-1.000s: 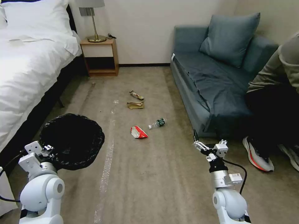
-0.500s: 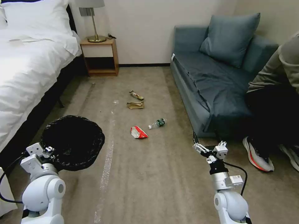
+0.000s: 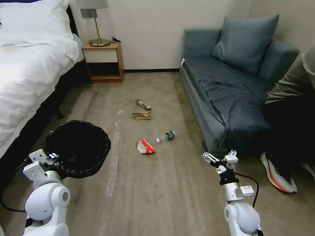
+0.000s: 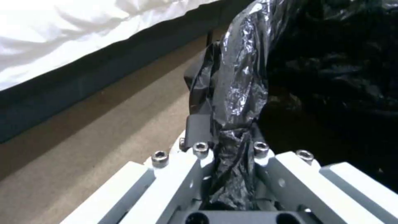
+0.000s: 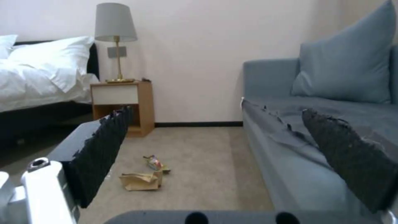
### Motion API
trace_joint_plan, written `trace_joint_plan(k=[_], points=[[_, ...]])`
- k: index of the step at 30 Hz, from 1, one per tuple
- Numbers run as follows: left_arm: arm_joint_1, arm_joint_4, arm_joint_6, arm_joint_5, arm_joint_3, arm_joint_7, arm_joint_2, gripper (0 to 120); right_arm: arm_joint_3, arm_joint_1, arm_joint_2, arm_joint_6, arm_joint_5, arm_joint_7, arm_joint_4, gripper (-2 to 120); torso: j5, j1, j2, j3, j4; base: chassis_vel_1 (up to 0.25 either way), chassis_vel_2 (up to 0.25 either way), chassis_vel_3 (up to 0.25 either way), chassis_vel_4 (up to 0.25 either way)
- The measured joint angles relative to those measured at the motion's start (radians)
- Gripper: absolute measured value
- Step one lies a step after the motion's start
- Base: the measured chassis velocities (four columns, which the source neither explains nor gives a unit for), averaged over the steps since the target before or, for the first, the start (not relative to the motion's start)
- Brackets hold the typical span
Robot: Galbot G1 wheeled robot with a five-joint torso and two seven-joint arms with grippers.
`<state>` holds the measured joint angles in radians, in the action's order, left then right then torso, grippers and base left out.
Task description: Pick up the trash bin, then pick up the garbage on the floor and place it into the trash bin.
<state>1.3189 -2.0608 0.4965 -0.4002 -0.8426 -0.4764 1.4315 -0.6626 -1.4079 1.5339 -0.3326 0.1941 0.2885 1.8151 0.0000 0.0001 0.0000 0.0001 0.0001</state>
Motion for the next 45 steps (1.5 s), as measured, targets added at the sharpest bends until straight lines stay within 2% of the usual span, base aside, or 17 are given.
trace_joint_plan(k=[12, 45], points=[[-0.009, 0.007, 0.002, 0.008, 0.002, 0.000, 0.000, 3, -0.001, 0.004, 0.002, 0.002, -0.003, 0.010, -0.002, 100, -0.0001, 0.000, 0.000, 0.000, 0.0000, -0.105, 0.093, 0.103, -0.100], [0.000, 0.017, -0.020, 0.033, 0.003, 0.002, 0.008, 3, -0.002, 0.002, 0.006, -0.013, -0.016, 0.040, -0.021, 100, 0.0000, 0.000, 0.000, 0.000, -0.0001, -0.152, 0.147, 0.147, -0.148]])
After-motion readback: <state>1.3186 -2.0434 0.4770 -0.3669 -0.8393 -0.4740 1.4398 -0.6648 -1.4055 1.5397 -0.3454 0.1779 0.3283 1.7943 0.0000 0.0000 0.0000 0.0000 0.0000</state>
